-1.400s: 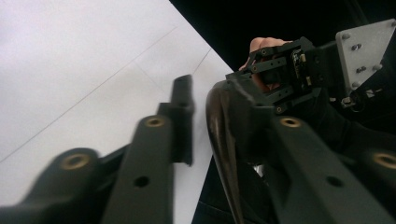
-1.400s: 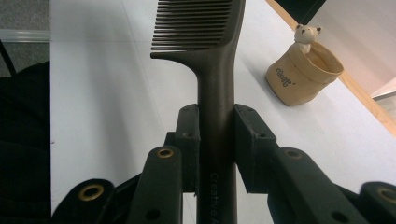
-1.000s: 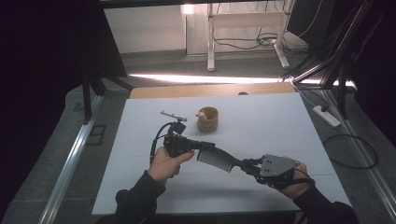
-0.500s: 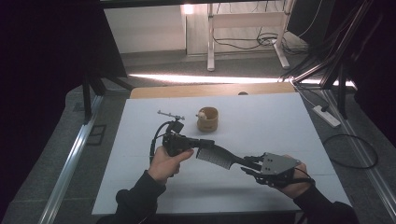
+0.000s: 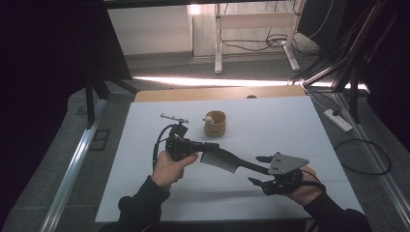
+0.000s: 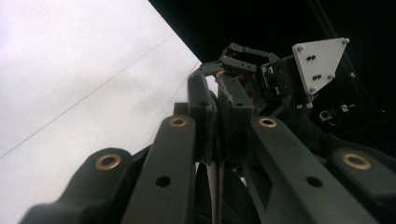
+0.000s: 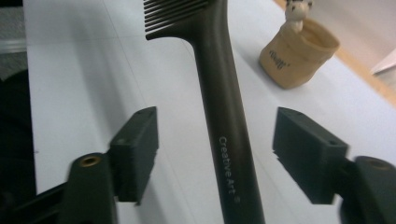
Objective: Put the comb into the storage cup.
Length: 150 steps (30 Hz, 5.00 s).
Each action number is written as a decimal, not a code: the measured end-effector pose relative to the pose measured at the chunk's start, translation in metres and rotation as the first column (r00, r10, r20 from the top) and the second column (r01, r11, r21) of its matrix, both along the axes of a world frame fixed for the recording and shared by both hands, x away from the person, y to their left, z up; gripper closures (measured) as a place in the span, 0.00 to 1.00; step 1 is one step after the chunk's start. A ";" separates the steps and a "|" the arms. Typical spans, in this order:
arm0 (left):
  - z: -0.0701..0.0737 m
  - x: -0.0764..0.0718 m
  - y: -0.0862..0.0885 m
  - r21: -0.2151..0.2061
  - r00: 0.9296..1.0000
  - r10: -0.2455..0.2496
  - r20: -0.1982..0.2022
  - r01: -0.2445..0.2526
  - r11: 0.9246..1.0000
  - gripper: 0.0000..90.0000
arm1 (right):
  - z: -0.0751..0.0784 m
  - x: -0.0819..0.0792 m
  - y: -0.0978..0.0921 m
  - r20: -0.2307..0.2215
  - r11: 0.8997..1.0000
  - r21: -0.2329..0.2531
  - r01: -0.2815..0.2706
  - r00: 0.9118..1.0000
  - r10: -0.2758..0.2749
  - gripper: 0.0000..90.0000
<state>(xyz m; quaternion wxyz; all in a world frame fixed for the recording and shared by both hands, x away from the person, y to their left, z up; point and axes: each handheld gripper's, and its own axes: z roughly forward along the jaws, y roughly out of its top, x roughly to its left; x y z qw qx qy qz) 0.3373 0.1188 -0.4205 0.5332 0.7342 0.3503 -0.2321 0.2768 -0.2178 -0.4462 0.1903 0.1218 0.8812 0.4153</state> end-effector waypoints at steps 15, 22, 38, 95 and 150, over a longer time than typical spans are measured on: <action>0.004 0.000 0.010 0.009 0.999 0.034 0.033 -0.034 0.999 0.93 | -0.002 0.007 -0.003 -0.134 0.998 0.017 0.060 0.989 -0.057 0.15; 0.006 0.000 0.013 0.024 0.998 0.042 0.046 -0.043 0.999 0.93 | -0.003 0.008 -0.006 -0.158 0.996 0.019 0.093 0.983 -0.089 0.11; 0.014 -0.001 0.028 0.048 0.993 0.077 0.092 -0.082 0.995 0.93 | -0.007 0.009 -0.020 -0.184 0.984 -0.016 0.178 0.967 -0.178 0.03; 0.051 0.045 0.102 0.104 0.950 0.288 0.119 -0.301 0.948 0.93 | -0.014 -0.015 -0.089 -0.286 0.872 -0.068 0.485 0.828 -0.483 0.00; 0.074 0.108 0.104 0.232 0.918 0.376 0.127 -0.396 0.888 0.93 | -0.009 -0.027 -0.103 -0.298 0.841 -0.058 0.538 0.795 -0.529 0.00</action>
